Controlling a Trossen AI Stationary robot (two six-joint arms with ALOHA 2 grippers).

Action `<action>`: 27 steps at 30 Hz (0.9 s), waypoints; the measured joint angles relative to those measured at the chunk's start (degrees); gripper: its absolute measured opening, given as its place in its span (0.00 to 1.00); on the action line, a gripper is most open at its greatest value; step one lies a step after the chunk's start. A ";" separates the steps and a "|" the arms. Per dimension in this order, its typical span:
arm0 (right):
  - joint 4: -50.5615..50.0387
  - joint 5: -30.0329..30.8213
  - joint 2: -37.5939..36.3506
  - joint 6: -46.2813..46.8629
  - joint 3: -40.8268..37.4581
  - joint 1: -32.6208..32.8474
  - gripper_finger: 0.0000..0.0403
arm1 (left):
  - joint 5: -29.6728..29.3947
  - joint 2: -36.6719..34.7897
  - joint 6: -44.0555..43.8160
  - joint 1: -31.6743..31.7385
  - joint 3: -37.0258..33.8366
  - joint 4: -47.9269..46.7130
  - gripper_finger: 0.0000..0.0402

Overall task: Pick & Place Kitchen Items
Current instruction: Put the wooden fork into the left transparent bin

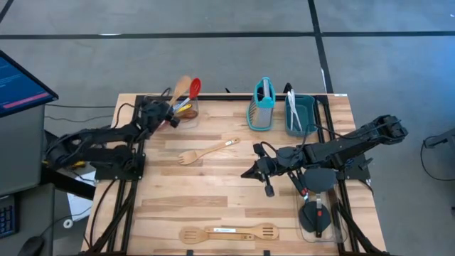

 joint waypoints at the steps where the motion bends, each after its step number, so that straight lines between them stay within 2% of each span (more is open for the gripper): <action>1: 0.00 0.00 0.00 -0.01 0.00 0.00 0.00 | 0.00 -1.73 0.00 -0.12 0.00 0.01 0.37; 8: 0.00 0.00 0.00 -0.07 0.00 -0.04 0.00 | 0.00 -15.22 -0.13 -3.73 0.09 0.05 0.32; 13: 0.00 0.00 0.00 -0.09 0.00 -0.07 0.00 | 0.00 -21.46 -0.63 -11.22 0.11 -0.18 0.28; 20: 0.02 0.00 0.00 -0.05 0.00 -0.67 0.00 | 0.02 -21.90 -1.76 -27.59 0.14 -4.09 0.19; 27: 0.02 0.01 0.00 -0.03 0.02 -2.70 0.00 | -0.63 -20.12 -18.92 -41.00 0.14 -20.30 0.04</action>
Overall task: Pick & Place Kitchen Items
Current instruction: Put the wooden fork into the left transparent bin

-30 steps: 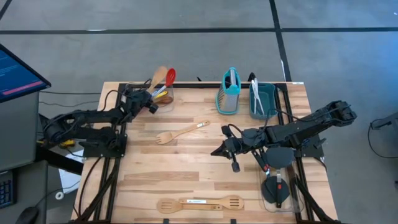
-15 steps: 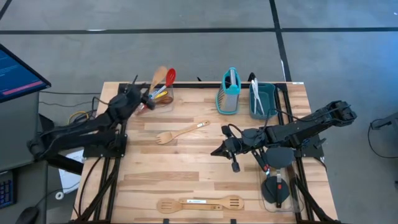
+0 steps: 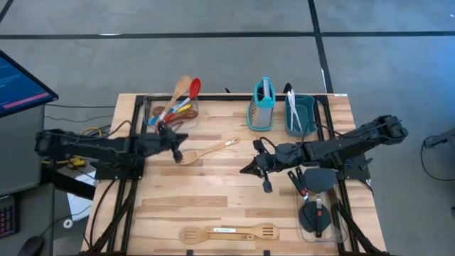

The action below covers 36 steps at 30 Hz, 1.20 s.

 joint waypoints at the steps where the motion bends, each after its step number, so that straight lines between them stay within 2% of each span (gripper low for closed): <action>1: 0.00 0.00 0.00 0.01 0.00 -0.36 0.00 | -0.01 0.37 -2.64 -1.42 0.00 -1.54 0.02; 4: 0.04 0.01 0.00 0.12 0.00 -1.62 0.00 | 0.28 2.01 -10.26 -4.97 0.00 -4.67 0.01; 9: 0.64 0.01 1.13 2.14 0.11 -3.87 0.00 | 4.64 7.14 -19.62 -8.60 0.00 -5.17 0.00; 20: 3.45 0.01 11.22 4.14 0.10 -6.91 0.00 | 4.70 19.66 -28.25 -9.67 0.00 -7.71 0.00; 31: 5.01 -0.08 15.40 6.16 0.59 -9.10 0.00 | 6.19 20.36 -30.25 -9.67 0.00 -8.64 0.00; 36: 5.05 -0.10 15.31 6.15 0.59 -9.57 0.00 | 7.76 19.34 -31.83 -9.67 0.00 -12.80 0.00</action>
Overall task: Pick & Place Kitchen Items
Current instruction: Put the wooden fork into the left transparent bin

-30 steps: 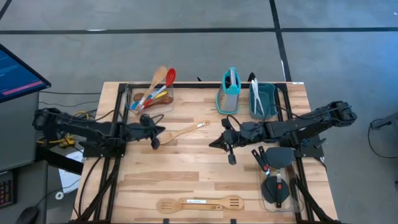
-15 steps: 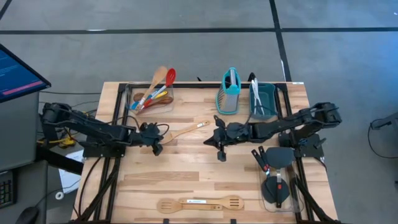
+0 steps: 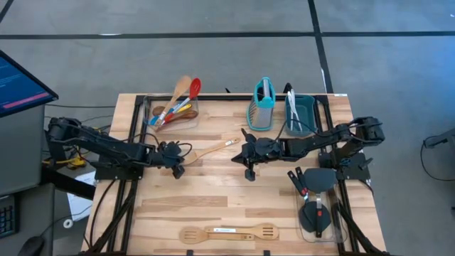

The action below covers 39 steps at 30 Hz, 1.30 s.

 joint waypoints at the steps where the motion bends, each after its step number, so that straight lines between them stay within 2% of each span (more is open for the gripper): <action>1: -0.06 -0.04 -0.09 0.00 0.00 -0.16 0.00 | 0.66 -0.22 -0.75 0.00 0.00 -1.09 0.00; 15: -0.14 -0.09 -0.12 -0.02 0.02 -1.59 0.00 | 1.34 -0.39 -2.37 0.02 -1.02 -3.80 0.00; 20: -13.12 -0.05 -0.12 -0.81 5.11 -2.79 0.00 | 1.25 -0.45 -2.78 -0.02 -2.34 -3.37 0.00; 27: -28.13 -0.06 -0.14 -13.91 14.35 -2.74 0.00 | 1.77 -0.45 -2.43 0.00 -2.49 -3.34 0.00; 31: -28.95 0.01 0.03 -19.32 17.07 -3.72 0.00 | 1.92 -0.43 -2.39 0.04 -2.56 -3.04 0.00; 35: -28.91 -0.02 2.54 -20.00 19.72 -4.92 0.01 | 2.34 -0.38 -2.32 0.04 -2.64 -2.59 0.00; 37: -28.25 -0.06 5.34 -21.99 21.98 -5.26 0.04 | 2.41 -0.36 -2.28 0.04 -2.65 -2.43 0.00; 39: -31.62 0.07 7.83 -23.62 23.52 -5.55 0.10 | 2.47 -0.38 -2.27 0.04 -2.69 -2.30 0.00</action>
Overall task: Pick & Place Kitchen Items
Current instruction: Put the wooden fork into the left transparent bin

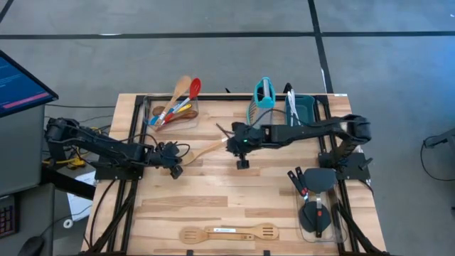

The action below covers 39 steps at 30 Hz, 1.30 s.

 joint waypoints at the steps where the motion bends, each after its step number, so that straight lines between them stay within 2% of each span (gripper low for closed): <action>1: -0.44 0.05 1.75 -0.46 1.44 -0.02 0.13 | 0.00 0.00 0.02 0.00 0.00 0.02 0.00; 10: -13.51 0.22 11.00 -4.99 14.07 -2.32 0.45 | 0.24 0.02 0.04 0.00 -0.09 0.50 0.00; 12: -16.88 0.24 11.85 -5.18 15.75 -3.26 0.51 | 0.24 0.02 0.05 0.00 -0.16 0.56 0.00; 15: -16.73 0.24 13.50 -7.02 16.55 -4.62 0.56 | 0.28 0.02 0.24 0.00 -0.20 0.79 0.00; 19: -16.82 0.06 13.59 -7.49 16.39 -6.84 0.58 | 0.31 0.02 0.38 0.00 -0.22 0.92 0.00; 23: -16.94 -0.18 13.61 -7.50 16.28 -8.62 0.55 | 0.30 0.02 0.46 -0.01 -0.22 0.94 0.00; 27: -17.06 -3.11 13.65 -6.50 16.28 -10.18 0.53 | 0.31 0.02 0.48 -0.02 -0.22 0.96 0.00; 39: -16.25 -3.00 19.38 -7.49 16.22 -10.29 0.55 | 0.44 0.07 0.48 -0.04 -0.28 1.51 0.00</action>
